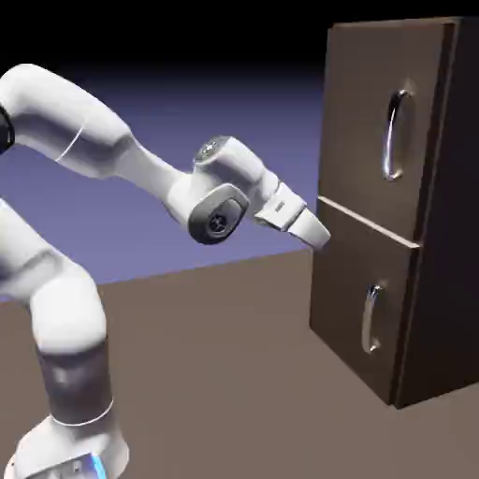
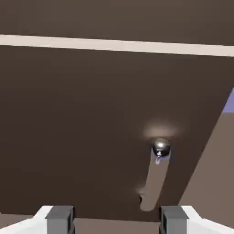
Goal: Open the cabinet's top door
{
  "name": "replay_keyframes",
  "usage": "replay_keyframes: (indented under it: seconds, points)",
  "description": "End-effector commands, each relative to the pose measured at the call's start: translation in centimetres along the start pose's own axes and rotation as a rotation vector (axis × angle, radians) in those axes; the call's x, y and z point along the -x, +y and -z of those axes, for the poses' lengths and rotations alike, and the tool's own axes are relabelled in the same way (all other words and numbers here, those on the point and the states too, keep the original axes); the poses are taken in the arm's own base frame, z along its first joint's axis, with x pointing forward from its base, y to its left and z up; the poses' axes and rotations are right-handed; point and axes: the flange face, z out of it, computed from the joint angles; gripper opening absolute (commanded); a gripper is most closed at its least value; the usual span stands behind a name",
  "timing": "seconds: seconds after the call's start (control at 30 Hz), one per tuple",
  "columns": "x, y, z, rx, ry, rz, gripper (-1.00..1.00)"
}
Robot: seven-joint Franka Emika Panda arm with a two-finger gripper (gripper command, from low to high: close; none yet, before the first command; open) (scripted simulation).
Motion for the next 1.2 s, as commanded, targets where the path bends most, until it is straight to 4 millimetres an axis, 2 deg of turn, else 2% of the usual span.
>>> replay_keyframes:
  seconds: [0.0, 0.3, 0.57, 0.87, 1.17]
  points:
    - [-0.2, -0.5, 0.2, -0.007, 0.008, 0.05, 0.0]
    - [-1.4, -4.5, 2.5, -0.054, 0.097, 0.495, 0.0]
    - [-2.3, -6.9, 4.4, -0.061, 0.203, 0.879, 0.0]
    - [-3.4, -8.2, 6.0, -0.022, 0.34, 1.298, 0.0]
    - [-4.8, -8.3, 6.9, 0.074, 0.486, 1.701, 0.0]
